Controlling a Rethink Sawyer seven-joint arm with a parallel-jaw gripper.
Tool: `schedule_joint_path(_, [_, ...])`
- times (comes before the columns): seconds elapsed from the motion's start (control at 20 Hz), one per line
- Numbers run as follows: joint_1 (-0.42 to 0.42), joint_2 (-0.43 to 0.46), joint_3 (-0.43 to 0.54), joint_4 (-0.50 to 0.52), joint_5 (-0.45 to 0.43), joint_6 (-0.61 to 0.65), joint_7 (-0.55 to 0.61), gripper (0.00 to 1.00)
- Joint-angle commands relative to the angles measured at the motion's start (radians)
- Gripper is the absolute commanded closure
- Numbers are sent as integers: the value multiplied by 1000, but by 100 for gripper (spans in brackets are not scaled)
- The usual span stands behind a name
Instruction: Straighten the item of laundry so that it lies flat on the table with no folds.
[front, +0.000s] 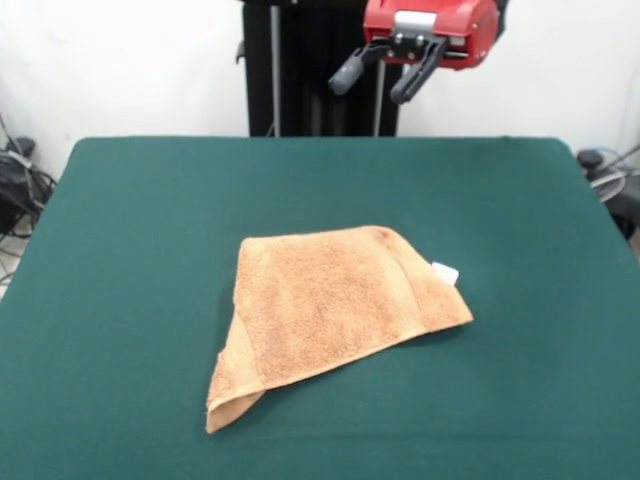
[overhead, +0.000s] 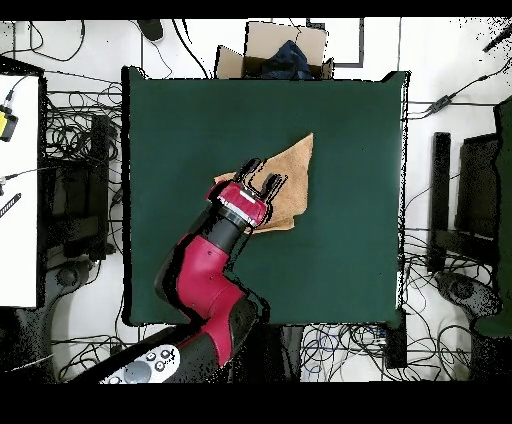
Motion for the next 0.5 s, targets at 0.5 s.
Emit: schedule_joint_path(0.5, [25, 63, -88, -202, -136, 368, -108, 0])
